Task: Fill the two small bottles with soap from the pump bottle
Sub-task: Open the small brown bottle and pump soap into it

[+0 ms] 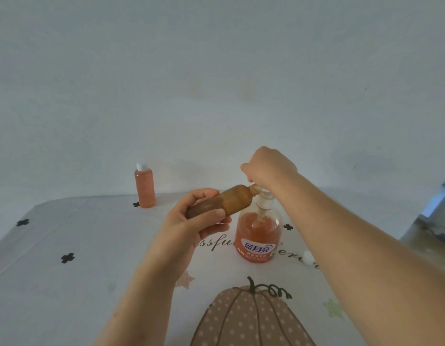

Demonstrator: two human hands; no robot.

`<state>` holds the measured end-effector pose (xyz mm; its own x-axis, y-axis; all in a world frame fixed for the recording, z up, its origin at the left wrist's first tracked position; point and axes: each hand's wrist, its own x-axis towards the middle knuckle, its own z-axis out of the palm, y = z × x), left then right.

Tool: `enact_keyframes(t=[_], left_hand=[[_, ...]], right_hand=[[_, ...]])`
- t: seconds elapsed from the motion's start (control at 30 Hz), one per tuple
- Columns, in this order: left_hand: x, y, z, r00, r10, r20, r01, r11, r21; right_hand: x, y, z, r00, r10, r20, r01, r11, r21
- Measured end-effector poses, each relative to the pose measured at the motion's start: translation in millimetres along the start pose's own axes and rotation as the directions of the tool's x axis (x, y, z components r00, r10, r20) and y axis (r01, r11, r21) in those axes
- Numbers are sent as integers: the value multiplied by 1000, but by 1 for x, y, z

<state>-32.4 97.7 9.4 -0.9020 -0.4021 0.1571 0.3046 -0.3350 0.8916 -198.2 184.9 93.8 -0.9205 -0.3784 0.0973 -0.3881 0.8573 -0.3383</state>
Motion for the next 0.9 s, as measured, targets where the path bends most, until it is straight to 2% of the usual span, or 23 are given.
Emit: enact_keyframes(t=[0.2, 0.47, 0.6, 0.9], left_hand=[[-1, 3, 2, 1000, 18, 1, -18, 1000, -21], [-2, 5, 2, 1000, 7, -7, -7, 1000, 28], [-1, 6, 0, 1000, 9, -23, -8, 998, 61], [-1, 5, 1, 999, -20, -35, 22, 998, 61]], right_hand=[[-2, -1, -8, 996, -61, -57, 57, 996, -67], [-1, -1, -4, 997, -49, -67, 48, 999, -14], [2, 1, 3, 1000, -14, -25, 13, 1000, -10], [1, 3, 7, 1000, -11, -13, 12, 999, 38]])
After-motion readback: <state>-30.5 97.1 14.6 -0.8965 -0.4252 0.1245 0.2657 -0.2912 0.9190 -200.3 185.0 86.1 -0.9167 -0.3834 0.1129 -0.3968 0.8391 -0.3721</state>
